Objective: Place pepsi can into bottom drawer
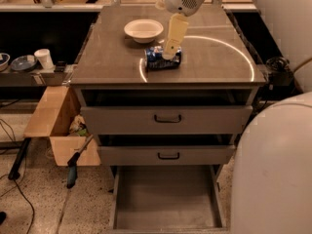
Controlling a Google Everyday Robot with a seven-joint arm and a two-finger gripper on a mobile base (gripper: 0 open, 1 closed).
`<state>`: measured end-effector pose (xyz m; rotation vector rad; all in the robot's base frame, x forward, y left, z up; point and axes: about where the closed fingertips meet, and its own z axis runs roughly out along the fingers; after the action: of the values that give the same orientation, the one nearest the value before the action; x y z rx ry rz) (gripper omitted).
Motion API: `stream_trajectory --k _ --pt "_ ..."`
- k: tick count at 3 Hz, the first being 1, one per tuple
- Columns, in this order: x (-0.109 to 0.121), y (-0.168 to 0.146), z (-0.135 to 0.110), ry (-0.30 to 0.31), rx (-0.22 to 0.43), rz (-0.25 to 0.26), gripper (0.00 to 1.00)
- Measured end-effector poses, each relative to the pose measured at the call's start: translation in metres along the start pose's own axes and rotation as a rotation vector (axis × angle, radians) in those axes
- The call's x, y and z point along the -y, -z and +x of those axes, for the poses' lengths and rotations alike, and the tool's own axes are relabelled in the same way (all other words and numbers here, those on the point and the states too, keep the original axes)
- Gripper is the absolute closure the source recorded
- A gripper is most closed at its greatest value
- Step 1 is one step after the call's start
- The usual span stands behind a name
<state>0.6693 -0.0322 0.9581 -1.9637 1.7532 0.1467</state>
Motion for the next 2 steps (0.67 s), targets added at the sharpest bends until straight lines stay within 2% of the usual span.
stream_trajectory --k 1,2 --pt "0.0 0.0 0.0 0.0 0.0 0.0 0.0" --pt "0.014 -0.013 0.014 -0.03 -0.047 0.02 0.0"
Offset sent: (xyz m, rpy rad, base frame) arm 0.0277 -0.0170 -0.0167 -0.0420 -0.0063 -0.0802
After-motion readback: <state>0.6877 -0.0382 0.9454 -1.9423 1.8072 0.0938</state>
